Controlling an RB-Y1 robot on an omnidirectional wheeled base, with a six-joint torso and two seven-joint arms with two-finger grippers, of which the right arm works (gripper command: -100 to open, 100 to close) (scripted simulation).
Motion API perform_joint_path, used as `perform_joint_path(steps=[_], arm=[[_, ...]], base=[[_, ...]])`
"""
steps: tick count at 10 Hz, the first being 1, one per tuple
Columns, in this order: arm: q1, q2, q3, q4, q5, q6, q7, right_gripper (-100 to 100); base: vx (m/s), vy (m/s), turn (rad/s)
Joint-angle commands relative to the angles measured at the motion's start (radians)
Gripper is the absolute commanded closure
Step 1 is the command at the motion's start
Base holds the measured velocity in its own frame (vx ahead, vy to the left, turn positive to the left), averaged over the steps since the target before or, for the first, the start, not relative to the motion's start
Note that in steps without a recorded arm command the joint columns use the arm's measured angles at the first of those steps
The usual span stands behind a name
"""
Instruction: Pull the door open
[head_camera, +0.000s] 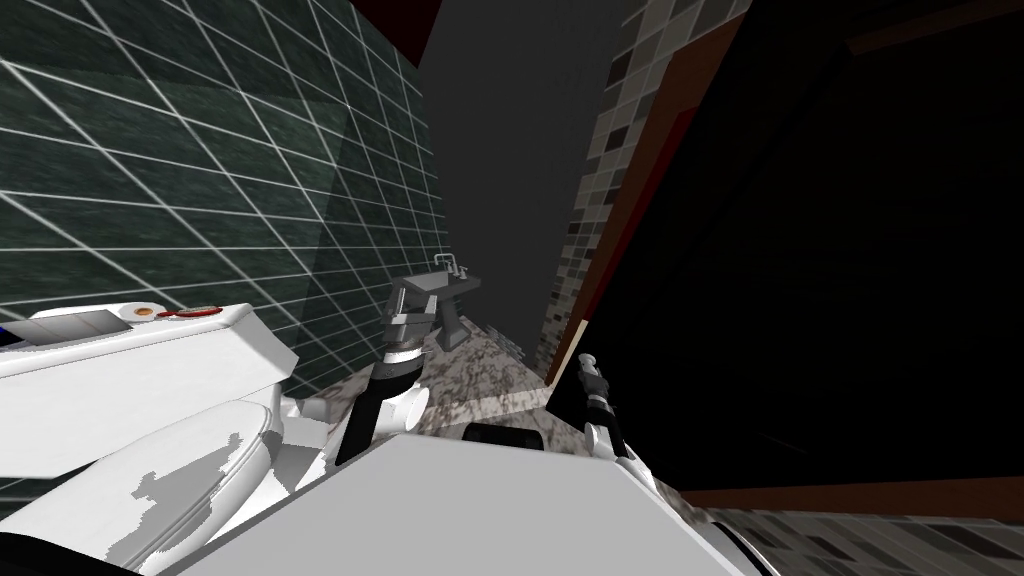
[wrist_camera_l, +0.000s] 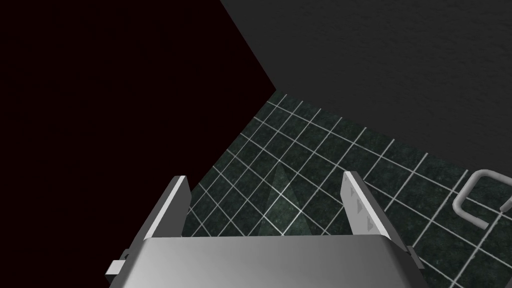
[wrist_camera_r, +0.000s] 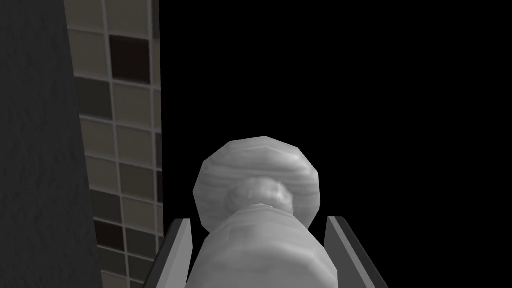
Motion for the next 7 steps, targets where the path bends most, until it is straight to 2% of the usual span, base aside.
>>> perform_joint_path(steps=[1, 4, 5, 7], arm=[[0.003, 0.001, 0.003, -0.003, -0.005, 0.002, -0.036, 100], [0.003, 0.000, 0.007, -0.003, -0.012, 0.002, -0.090, 100], [0.001, -0.002, 0.005, -0.003, -0.010, 0.002, -0.075, 100], [0.010, -0.015, 0.033, -0.012, 0.004, -0.003, -0.107, 100]], base=[[-0.019, -0.005, 0.016], [-0.013, -0.002, 0.011], [0.000, 0.000, 0.000], [-0.165, -0.017, 0.084]])
